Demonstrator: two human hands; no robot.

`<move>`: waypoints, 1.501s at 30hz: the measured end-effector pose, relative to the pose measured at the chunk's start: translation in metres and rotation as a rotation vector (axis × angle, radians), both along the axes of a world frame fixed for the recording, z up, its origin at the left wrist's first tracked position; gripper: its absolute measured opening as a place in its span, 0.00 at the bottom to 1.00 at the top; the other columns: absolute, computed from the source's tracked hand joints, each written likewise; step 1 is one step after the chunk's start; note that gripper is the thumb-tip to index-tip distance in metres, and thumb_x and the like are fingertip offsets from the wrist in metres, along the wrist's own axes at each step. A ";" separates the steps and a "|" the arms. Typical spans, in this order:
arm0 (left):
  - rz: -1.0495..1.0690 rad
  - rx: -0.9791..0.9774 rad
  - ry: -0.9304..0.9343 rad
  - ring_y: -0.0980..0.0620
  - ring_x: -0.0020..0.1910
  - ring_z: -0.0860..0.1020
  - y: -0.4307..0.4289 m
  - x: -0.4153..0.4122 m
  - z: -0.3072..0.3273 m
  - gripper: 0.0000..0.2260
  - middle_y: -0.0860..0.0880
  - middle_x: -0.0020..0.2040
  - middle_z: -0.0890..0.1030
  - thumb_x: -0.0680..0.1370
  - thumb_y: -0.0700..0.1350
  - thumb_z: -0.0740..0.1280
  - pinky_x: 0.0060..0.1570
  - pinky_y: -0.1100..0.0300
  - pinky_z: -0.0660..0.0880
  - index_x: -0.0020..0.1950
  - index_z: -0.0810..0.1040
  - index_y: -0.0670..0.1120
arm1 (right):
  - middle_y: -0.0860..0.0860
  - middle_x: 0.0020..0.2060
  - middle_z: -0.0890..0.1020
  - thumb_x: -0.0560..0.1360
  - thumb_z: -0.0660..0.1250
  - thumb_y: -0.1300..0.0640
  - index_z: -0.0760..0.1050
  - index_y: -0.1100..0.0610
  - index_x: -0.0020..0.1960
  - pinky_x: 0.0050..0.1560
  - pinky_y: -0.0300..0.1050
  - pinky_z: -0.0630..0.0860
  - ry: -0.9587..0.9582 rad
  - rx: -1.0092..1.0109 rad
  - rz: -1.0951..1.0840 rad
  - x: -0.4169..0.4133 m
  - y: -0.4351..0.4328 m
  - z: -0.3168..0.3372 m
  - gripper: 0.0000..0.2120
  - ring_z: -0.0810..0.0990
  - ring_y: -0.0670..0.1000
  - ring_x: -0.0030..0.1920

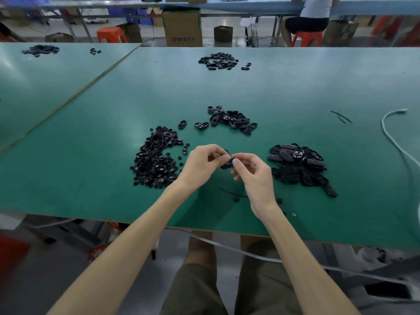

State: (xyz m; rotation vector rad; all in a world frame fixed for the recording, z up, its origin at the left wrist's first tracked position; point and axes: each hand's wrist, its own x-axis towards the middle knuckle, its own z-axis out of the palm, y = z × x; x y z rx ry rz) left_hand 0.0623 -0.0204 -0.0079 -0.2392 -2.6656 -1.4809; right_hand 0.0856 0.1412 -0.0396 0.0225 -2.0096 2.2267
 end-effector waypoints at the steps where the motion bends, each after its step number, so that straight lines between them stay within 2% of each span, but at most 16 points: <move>1: 0.002 0.015 -0.017 0.59 0.36 0.77 -0.003 0.001 0.002 0.03 0.51 0.39 0.85 0.79 0.48 0.73 0.40 0.68 0.72 0.49 0.84 0.49 | 0.51 0.44 0.87 0.81 0.71 0.64 0.82 0.59 0.54 0.40 0.39 0.79 -0.004 -0.001 0.013 0.000 0.000 0.000 0.04 0.84 0.47 0.40; 4: 0.027 -0.008 -0.077 0.55 0.38 0.81 -0.017 0.000 0.011 0.05 0.51 0.40 0.86 0.80 0.49 0.72 0.44 0.59 0.76 0.51 0.82 0.48 | 0.51 0.43 0.87 0.80 0.71 0.65 0.82 0.59 0.53 0.39 0.40 0.79 -0.012 -0.011 0.015 0.000 -0.001 0.001 0.04 0.84 0.49 0.39; 7: 0.133 -0.222 -0.111 0.54 0.45 0.82 -0.043 -0.007 0.021 0.02 0.54 0.44 0.84 0.80 0.47 0.72 0.54 0.52 0.80 0.51 0.83 0.49 | 0.51 0.43 0.87 0.80 0.71 0.65 0.82 0.59 0.53 0.39 0.40 0.79 -0.017 -0.014 -0.001 -0.001 -0.001 0.000 0.04 0.85 0.49 0.39; 9: 0.229 -0.406 -0.133 0.52 0.48 0.81 -0.058 -0.010 0.024 0.01 0.56 0.44 0.82 0.80 0.46 0.72 0.63 0.48 0.74 0.50 0.82 0.50 | 0.49 0.42 0.87 0.80 0.71 0.65 0.82 0.59 0.53 0.40 0.39 0.79 -0.023 -0.006 0.003 -0.001 0.001 -0.001 0.04 0.85 0.48 0.39; 11: 0.299 -0.525 -0.148 0.50 0.51 0.80 -0.068 -0.012 0.024 0.01 0.55 0.44 0.82 0.80 0.46 0.72 0.68 0.47 0.65 0.49 0.82 0.51 | 0.49 0.41 0.87 0.80 0.71 0.65 0.83 0.59 0.53 0.40 0.39 0.79 -0.027 -0.003 0.009 -0.001 0.001 -0.001 0.04 0.85 0.48 0.39; 14: 0.328 -0.572 -0.162 0.49 0.53 0.79 -0.069 -0.014 0.023 0.02 0.52 0.47 0.83 0.81 0.45 0.71 0.65 0.48 0.60 0.48 0.81 0.51 | 0.49 0.41 0.87 0.80 0.71 0.64 0.83 0.59 0.53 0.40 0.39 0.79 -0.030 0.007 0.009 -0.002 0.001 0.000 0.04 0.84 0.47 0.39; 19: 0.305 -0.657 -0.218 0.46 0.56 0.76 -0.065 -0.015 0.022 0.08 0.50 0.49 0.82 0.80 0.45 0.73 0.64 0.47 0.59 0.42 0.78 0.52 | 0.47 0.40 0.87 0.80 0.71 0.64 0.83 0.57 0.52 0.39 0.38 0.79 -0.028 0.009 0.009 -0.002 0.002 -0.001 0.04 0.84 0.46 0.39; 29: 0.255 -0.748 -0.174 0.44 0.57 0.73 -0.067 -0.016 0.017 0.10 0.49 0.48 0.82 0.79 0.46 0.74 0.60 0.47 0.59 0.40 0.77 0.54 | 0.49 0.40 0.87 0.80 0.71 0.64 0.83 0.58 0.52 0.39 0.38 0.78 -0.033 0.011 0.009 -0.001 0.002 -0.001 0.04 0.84 0.46 0.38; 32: 0.255 -0.763 -0.151 0.45 0.57 0.72 -0.067 -0.017 0.013 0.09 0.49 0.48 0.80 0.81 0.45 0.71 0.56 0.49 0.56 0.43 0.75 0.52 | 0.49 0.40 0.86 0.80 0.71 0.64 0.83 0.59 0.52 0.39 0.38 0.78 -0.034 0.010 0.005 -0.001 0.001 -0.001 0.03 0.83 0.47 0.38; 34: 0.227 -0.711 -0.068 0.46 0.55 0.72 -0.064 -0.016 0.010 0.06 0.50 0.48 0.78 0.82 0.45 0.69 0.54 0.52 0.55 0.47 0.74 0.51 | 0.49 0.40 0.86 0.80 0.71 0.64 0.83 0.59 0.52 0.39 0.38 0.78 -0.031 0.009 0.003 -0.001 0.001 -0.001 0.03 0.83 0.46 0.38; 35: 0.179 -0.621 -0.037 0.49 0.52 0.73 -0.060 -0.015 0.009 0.06 0.51 0.48 0.79 0.83 0.45 0.68 0.54 0.54 0.57 0.47 0.74 0.50 | 0.48 0.40 0.86 0.80 0.71 0.64 0.83 0.58 0.52 0.39 0.38 0.78 -0.029 0.010 0.002 -0.001 0.001 -0.001 0.03 0.84 0.46 0.38; 36: 0.118 -0.476 -0.033 0.52 0.49 0.75 -0.056 -0.012 0.010 0.06 0.52 0.47 0.79 0.83 0.45 0.68 0.53 0.57 0.61 0.48 0.74 0.50 | 0.48 0.40 0.87 0.80 0.71 0.64 0.83 0.58 0.52 0.39 0.38 0.78 -0.027 0.011 0.001 -0.001 0.001 -0.001 0.03 0.84 0.46 0.38; 38: 0.013 -0.165 -0.063 0.61 0.39 0.77 -0.044 -0.004 0.013 0.06 0.52 0.44 0.81 0.82 0.43 0.69 0.45 0.64 0.71 0.48 0.74 0.50 | 0.48 0.41 0.87 0.80 0.71 0.64 0.83 0.58 0.52 0.39 0.38 0.78 -0.025 0.014 -0.002 -0.002 0.001 -0.001 0.03 0.84 0.47 0.38; 40: -0.037 0.002 -0.053 0.60 0.33 0.77 -0.033 0.002 0.014 0.06 0.52 0.41 0.82 0.82 0.42 0.70 0.40 0.65 0.74 0.47 0.75 0.50 | 0.49 0.41 0.87 0.80 0.71 0.63 0.83 0.58 0.52 0.39 0.38 0.79 -0.026 0.013 -0.006 -0.002 0.001 -0.002 0.03 0.85 0.47 0.39; 43: -0.075 0.163 -0.059 0.54 0.34 0.79 -0.022 0.006 0.011 0.03 0.52 0.39 0.83 0.81 0.41 0.70 0.38 0.63 0.76 0.48 0.78 0.45 | 0.48 0.41 0.87 0.80 0.72 0.63 0.83 0.57 0.53 0.39 0.38 0.78 -0.026 0.014 -0.012 -0.001 0.001 -0.003 0.03 0.85 0.48 0.39; 45: -0.052 0.227 -0.067 0.54 0.34 0.80 -0.020 0.008 0.008 0.03 0.51 0.38 0.85 0.81 0.42 0.71 0.37 0.63 0.75 0.49 0.80 0.43 | 0.48 0.41 0.87 0.80 0.72 0.63 0.83 0.57 0.53 0.38 0.38 0.78 -0.022 0.016 -0.015 -0.001 0.001 -0.003 0.03 0.85 0.48 0.39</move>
